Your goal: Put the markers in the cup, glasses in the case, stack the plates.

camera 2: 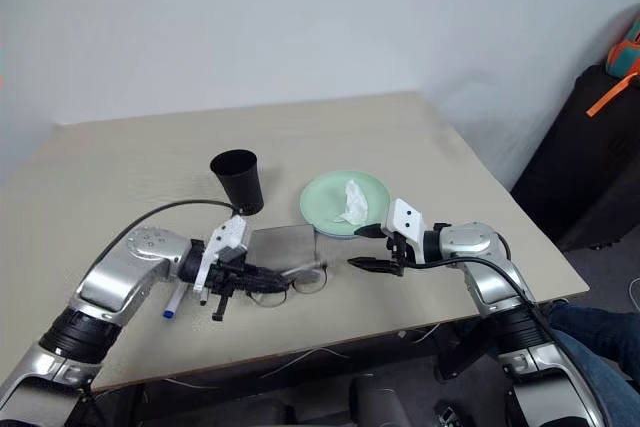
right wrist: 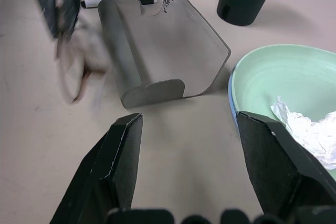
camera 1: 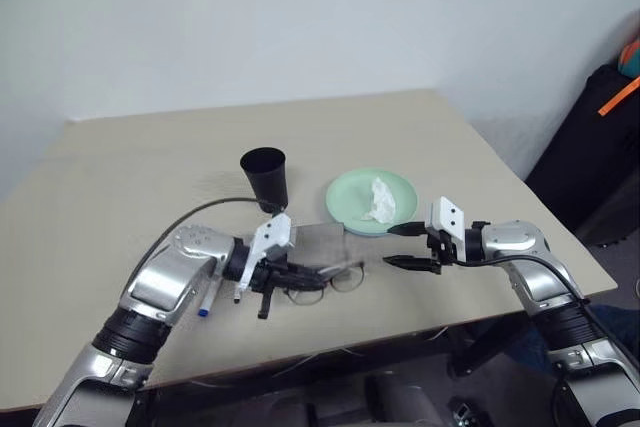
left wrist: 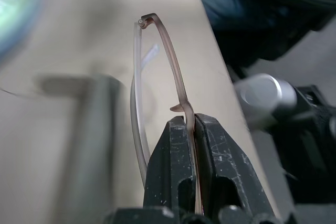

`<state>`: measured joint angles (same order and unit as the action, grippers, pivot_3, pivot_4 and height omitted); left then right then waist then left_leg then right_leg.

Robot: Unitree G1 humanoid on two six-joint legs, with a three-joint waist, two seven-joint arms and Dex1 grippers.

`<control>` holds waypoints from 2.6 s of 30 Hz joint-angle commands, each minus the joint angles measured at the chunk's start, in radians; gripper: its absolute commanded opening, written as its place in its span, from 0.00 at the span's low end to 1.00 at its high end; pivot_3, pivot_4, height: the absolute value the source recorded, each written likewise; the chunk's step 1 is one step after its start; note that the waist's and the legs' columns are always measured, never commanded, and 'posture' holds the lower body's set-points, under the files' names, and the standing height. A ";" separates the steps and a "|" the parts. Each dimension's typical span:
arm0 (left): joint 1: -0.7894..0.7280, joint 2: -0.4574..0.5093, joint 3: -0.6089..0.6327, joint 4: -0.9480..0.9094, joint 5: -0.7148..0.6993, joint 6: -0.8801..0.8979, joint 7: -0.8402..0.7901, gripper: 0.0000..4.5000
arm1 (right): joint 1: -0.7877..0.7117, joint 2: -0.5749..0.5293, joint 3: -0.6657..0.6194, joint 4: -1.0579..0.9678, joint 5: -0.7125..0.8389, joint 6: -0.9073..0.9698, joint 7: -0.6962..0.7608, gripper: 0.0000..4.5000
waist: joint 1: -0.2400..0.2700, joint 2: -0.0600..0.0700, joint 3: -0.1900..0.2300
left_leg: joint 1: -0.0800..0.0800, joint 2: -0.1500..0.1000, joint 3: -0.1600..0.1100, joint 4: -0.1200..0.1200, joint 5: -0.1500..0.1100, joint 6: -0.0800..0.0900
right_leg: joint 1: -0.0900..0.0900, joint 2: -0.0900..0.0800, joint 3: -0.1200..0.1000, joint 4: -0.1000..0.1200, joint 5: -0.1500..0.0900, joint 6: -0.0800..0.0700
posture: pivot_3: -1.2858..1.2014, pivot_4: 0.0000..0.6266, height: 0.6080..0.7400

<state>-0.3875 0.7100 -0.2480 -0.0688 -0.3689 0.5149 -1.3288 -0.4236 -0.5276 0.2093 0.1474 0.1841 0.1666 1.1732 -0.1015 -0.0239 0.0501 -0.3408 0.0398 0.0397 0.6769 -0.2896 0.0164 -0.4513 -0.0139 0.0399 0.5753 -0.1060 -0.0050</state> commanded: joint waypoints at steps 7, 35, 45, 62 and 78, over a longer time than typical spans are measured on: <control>-0.156 0.017 0.066 0.102 0.062 -0.109 0.027 0.03 | -0.049 -0.010 -0.005 0.018 -0.005 -0.036 0.012 0.68 | 0.000 0.000 0.000 | 0.000 0.000 0.000 0.000 0.000 0.000 | 0.000 0.000 0.000 0.000 0.000 0.000 | 0.52 0.00 1.00; -0.354 -0.102 -0.095 0.657 0.306 -0.498 -0.211 0.03 | -0.032 -0.012 -0.006 0.004 -0.015 -0.039 0.006 0.68 | 0.000 -0.001 0.000 | -0.001 -0.002 -0.001 0.001 0.000 0.002 | 0.001 0.000 0.002 0.000 0.000 0.000 | 0.52 0.00 1.00; -0.343 -0.074 -0.121 0.633 0.279 -0.414 -0.286 0.03 | -0.040 -0.010 -0.003 0.017 -0.018 -0.045 0.005 0.68 | 0.000 -0.001 0.000 | -0.001 -0.002 -0.001 0.002 0.000 0.002 | 0.004 0.000 0.002 0.000 0.000 0.000 | 0.52 0.00 1.00; -0.344 -0.088 -0.143 0.652 0.268 -0.403 -0.258 0.29 | -0.038 -0.004 0.003 0.017 -0.020 -0.045 0.006 0.68 | 0.000 -0.001 0.000 | 0.000 -0.003 -0.002 0.002 0.000 0.002 | 0.004 0.000 0.002 0.000 0.000 0.000 | 0.52 0.00 1.00; -0.470 -0.148 -0.015 0.722 0.276 -0.511 -0.125 0.43 | -0.053 -0.002 0.007 0.035 -0.024 -0.053 0.012 0.68 | 0.001 -0.001 0.000 | 0.000 -0.003 -0.002 0.003 0.000 0.002 | 0.004 0.000 0.002 0.000 0.000 0.000 | 0.52 0.00 1.00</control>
<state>-0.8097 0.5632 -0.2961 0.6455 -0.0938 0.0284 -1.4772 -0.4496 -0.5284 0.2257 0.1921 0.1562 0.1321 1.1830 -0.1009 -0.0249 0.0503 -0.3412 0.0369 0.0375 0.6795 -0.2898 0.0188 -0.4473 -0.0143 0.0423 0.5755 -0.1061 -0.0045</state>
